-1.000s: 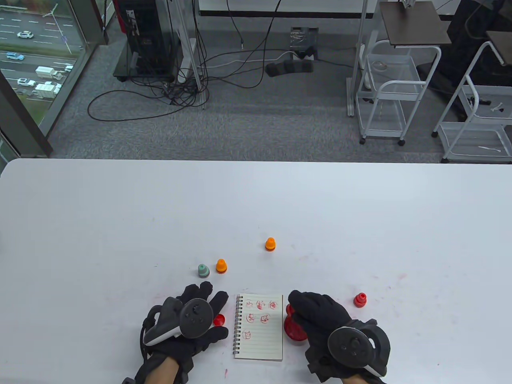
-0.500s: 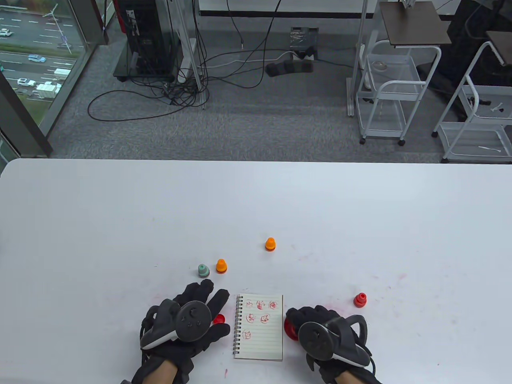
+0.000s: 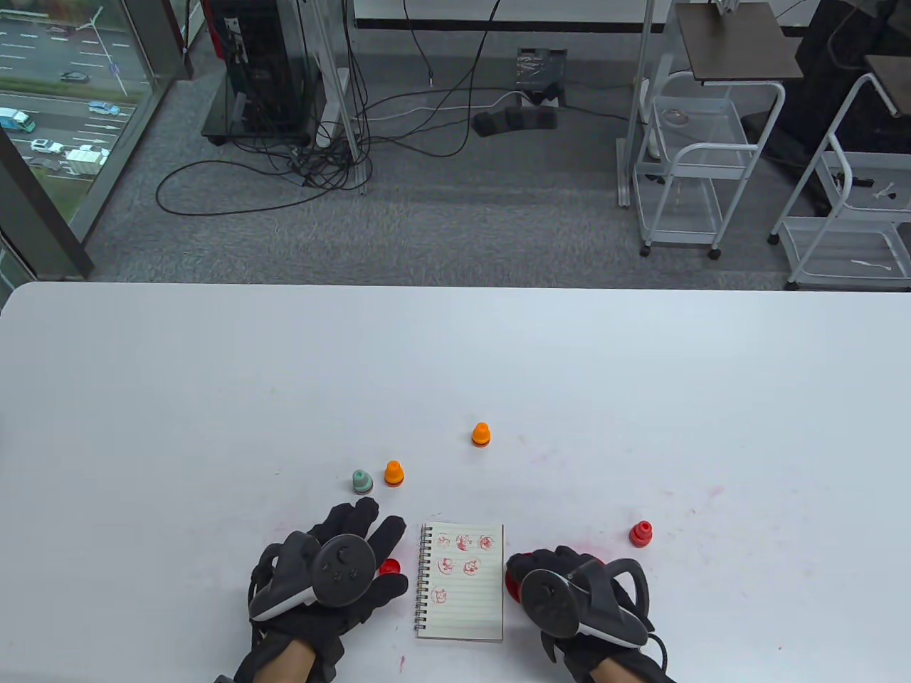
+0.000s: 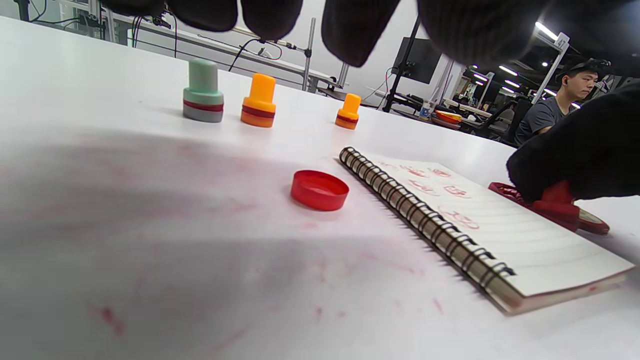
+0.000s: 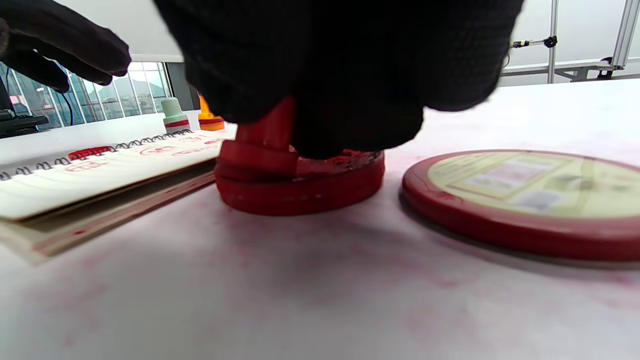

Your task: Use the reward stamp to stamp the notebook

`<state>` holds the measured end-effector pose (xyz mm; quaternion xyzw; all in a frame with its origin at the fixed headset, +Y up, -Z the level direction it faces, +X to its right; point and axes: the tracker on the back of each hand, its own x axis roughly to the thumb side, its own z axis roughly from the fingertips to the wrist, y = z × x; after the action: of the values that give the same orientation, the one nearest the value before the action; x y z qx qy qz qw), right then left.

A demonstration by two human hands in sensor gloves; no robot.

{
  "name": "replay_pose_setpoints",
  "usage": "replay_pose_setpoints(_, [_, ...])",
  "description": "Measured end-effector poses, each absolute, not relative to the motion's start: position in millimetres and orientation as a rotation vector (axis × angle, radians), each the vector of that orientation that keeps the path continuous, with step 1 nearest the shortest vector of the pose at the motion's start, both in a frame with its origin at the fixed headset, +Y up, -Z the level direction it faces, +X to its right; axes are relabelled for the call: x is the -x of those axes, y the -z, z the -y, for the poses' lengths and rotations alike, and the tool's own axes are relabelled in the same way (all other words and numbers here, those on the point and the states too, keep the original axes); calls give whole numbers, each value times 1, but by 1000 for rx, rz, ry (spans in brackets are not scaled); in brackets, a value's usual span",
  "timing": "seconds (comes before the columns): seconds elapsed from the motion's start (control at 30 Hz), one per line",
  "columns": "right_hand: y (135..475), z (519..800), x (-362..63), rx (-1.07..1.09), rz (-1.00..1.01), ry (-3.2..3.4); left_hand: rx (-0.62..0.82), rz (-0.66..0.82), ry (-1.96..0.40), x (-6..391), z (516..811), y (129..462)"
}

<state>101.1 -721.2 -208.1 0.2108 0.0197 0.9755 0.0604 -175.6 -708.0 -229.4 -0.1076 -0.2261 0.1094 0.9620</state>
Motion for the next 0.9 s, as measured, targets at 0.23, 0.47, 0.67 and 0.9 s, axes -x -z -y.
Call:
replay_pose_setpoints(0.23, [208,721,-97,-628,-84,-2977,223,462,-219,175,708,229])
replay_pose_setpoints(0.47, [207,719,-95,-631,-33,-3013,224,463,-224,175,709,229])
replay_pose_setpoints(0.67, [210,718,-97,-620,-41,-3036,222,462,-228,175,708,229])
replay_pose_setpoints(0.9, [207,706,-103,-583,33,-2952,216,468,-224,174,707,229])
